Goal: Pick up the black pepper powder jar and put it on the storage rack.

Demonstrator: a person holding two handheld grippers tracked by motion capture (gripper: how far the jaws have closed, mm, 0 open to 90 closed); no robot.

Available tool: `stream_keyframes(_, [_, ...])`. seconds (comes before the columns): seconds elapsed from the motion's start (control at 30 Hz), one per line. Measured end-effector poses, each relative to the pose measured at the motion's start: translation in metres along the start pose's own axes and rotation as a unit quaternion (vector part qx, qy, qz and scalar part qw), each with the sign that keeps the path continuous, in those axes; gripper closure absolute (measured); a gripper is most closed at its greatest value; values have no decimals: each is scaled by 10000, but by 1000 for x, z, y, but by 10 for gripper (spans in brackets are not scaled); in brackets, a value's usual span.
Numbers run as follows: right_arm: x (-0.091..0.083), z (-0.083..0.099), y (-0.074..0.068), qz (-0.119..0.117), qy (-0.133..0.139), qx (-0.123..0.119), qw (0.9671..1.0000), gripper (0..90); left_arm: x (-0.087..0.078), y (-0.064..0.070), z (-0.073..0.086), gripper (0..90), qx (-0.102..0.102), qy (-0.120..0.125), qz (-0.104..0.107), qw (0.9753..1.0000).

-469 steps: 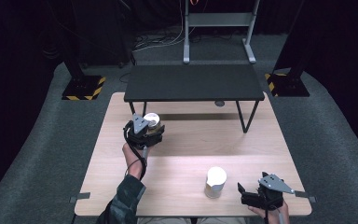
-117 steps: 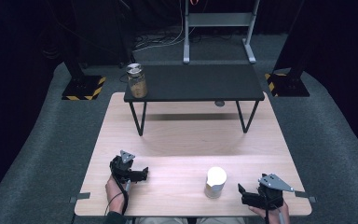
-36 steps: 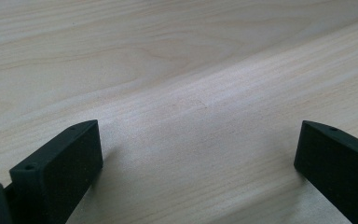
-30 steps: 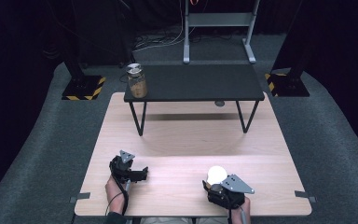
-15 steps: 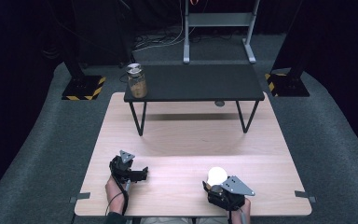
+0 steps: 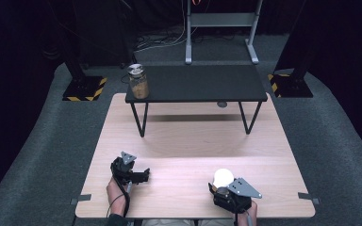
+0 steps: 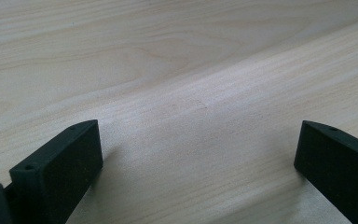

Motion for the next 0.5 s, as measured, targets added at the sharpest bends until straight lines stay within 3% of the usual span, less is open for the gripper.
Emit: stream_keyframes(0.5, [-11, -5, 15, 253, -80, 169, 9995, 298, 0, 0, 0, 2, 9, -3, -3, 10000])
Point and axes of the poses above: each handheld gripper's, and its own axes: x roughly forward along the jaws, z roughly out of its underside, y roughly to its right, the point moved 1 cm from there along x, roughly forward along the jaws, and after that the axes turned 15 degrees about z, right-handed, at the moved point
